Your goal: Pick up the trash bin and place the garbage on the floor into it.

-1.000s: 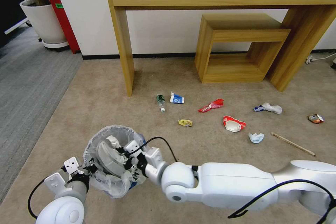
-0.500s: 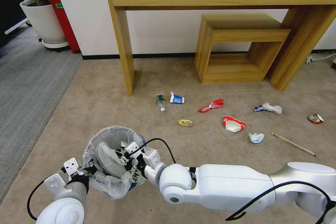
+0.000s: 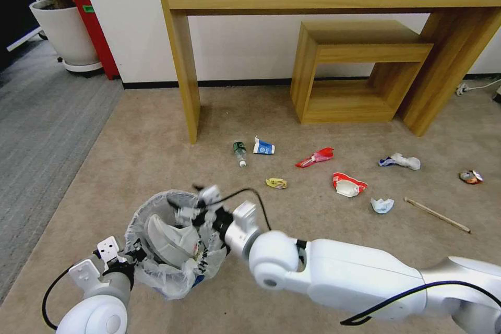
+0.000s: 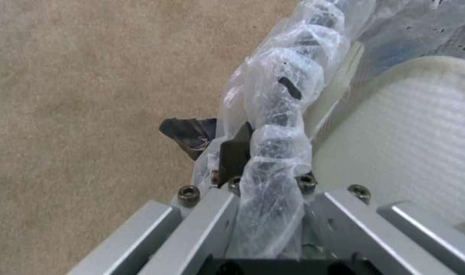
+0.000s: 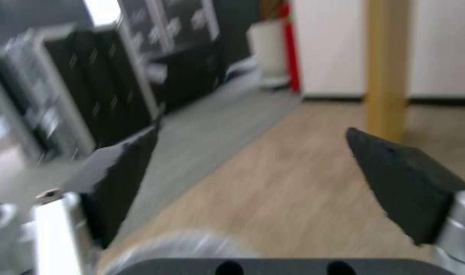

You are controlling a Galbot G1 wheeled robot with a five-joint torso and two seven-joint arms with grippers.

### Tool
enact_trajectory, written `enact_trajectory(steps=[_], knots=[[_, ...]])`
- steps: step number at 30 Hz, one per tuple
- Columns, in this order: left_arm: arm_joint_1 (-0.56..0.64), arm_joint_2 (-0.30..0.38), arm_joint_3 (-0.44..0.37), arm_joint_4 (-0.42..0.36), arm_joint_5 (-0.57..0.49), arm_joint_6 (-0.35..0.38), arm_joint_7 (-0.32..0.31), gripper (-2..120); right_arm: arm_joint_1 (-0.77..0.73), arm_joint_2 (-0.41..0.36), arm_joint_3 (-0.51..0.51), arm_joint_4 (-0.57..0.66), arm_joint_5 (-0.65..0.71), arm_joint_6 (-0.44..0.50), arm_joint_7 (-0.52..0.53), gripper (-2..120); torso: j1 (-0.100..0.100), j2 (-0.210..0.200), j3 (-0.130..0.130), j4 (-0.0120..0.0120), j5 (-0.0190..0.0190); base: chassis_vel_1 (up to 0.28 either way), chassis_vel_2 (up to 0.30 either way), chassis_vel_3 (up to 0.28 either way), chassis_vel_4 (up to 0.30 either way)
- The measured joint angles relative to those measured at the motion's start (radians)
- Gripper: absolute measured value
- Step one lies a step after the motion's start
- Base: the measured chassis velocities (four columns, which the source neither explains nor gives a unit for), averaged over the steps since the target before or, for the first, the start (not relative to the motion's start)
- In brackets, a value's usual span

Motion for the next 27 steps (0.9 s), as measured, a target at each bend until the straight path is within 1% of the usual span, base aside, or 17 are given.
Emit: enact_trajectory(steps=[2,3,4,6,7,8,10,11,14,15,16,17,18,21,22,24,27], knots=[[-0.002,0.003,-0.005,0.001,0.008,0.001,0.011,0,-0.042,-0.024,0.159,0.008,0.006,0.016,-0.023,100,0.000,0.000,0.000,-0.0001,0.0002,0.000,0.000,0.000,0.000],[-0.002,0.003,-0.005,0.001,0.008,0.001,0.011,0,-0.042,-0.024,0.159,0.008,0.006,0.016,-0.023,100,0.000,0.000,0.000,-0.0001,0.0002,0.000,0.000,0.000,0.000],[-0.004,0.004,-0.007,0.000,0.009,0.001,0.014,0,-0.063,-0.037,0.238,0.014,0.013,0.018,-0.035,100,0.000,0.000,0.000,0.0000,0.0001,0.000,0.000,0.000,0.000],[-0.007,0.005,-0.007,0.000,0.009,0.001,0.019,0,-0.099,-0.051,0.353,0.024,0.019,0.010,-0.041,100,0.000,0.000,0.000,-0.0001,0.0002,0.000,0.000,0.000,0.000],[-0.008,0.006,-0.007,-0.003,0.011,0.002,0.023,0,-0.133,-0.060,0.440,0.032,0.018,-0.001,-0.043,100,0.000,0.000,0.000,-0.0001,0.0001,0.000,0.000,0.000,0.000],[-0.008,0.006,-0.007,-0.003,0.011,0.002,0.023,0,-0.133,-0.060,0.440,0.032,0.018,-0.001,-0.043,100,0.000,0.000,0.000,-0.0001,0.0001,0.000,0.000,0.000,0.000],[-0.008,0.009,-0.008,-0.007,0.017,0.003,0.031,0,-0.209,-0.079,0.602,0.064,0.013,-0.032,-0.040,100,0.000,0.000,0.000,-0.0002,0.0003,0.000,0.000,0.000,0.000],[-0.008,0.009,-0.008,-0.007,0.017,0.003,0.031,0,-0.209,-0.079,0.602,0.064,0.013,-0.032,-0.040,100,0.000,0.000,0.000,-0.0002,0.0003,0.000,0.000,0.000,0.000],[-0.004,0.014,-0.013,-0.017,0.024,0.003,0.044,0,-0.340,-0.100,0.777,0.117,-0.006,-0.054,-0.013,100,0.000,0.000,0.000,0.0000,0.0002,0.000,0.000,0.000,0.000],[-0.004,0.014,-0.013,-0.017,0.024,0.003,0.044,0,-0.340,-0.100,0.777,0.117,-0.006,-0.054,-0.013,100,0.000,0.000,0.000,0.0000,0.0002,0.000,0.000,0.000,0.000],[-0.002,0.019,-0.017,-0.022,0.027,0.003,0.049,0,-0.424,-0.108,0.860,0.137,-0.024,-0.060,-0.008,100,0.000,0.000,0.000,-0.0006,0.0004,0.000,0.000,0.000,0.000],[0.001,0.022,-0.018,-0.026,0.032,0.003,0.053,0,-0.487,-0.112,0.916,0.153,-0.041,-0.062,-0.004,100,0.000,0.000,0.000,-0.0003,0.0003,0.000,0.000,0.000,0.000],[0.001,0.022,-0.018,-0.026,0.032,0.003,0.053,0,-0.487,-0.112,0.916,0.153,-0.041,-0.062,-0.004,100,0.000,0.000,0.000,-0.0003,0.0003,0.000,0.000,0.000,0.000],[0.010,0.029,-0.020,-0.041,0.044,0.009,0.065,0,-0.634,-0.114,1.027,0.172,-0.124,-0.056,0.002,100,0.000,0.000,0.000,-0.0004,0.0003,0.000,0.000,0.000,0.000],[0.010,0.029,-0.020,-0.041,0.044,0.009,0.065,0,-0.634,-0.114,1.027,0.172,-0.124,-0.056,0.002,100,0.000,0.000,0.000,-0.0004,0.0003,0.000,0.000,0.000,0.000],[0.016,0.031,-0.020,-0.048,0.048,0.009,0.069,0,-0.719,-0.107,1.064,0.179,-0.177,-0.043,0.007,100,0.000,0.000,0.000,-0.0002,0.0002,0.000,0.000,0.000,0.000],[0.021,0.035,-0.020,-0.054,0.048,0.009,0.069,0,-0.776,-0.096,1.081,0.183,-0.215,-0.035,0.014,100,0.000,0.000,0.000,-0.0002,0.0001,0.000,0.000,0.000,0.000]])
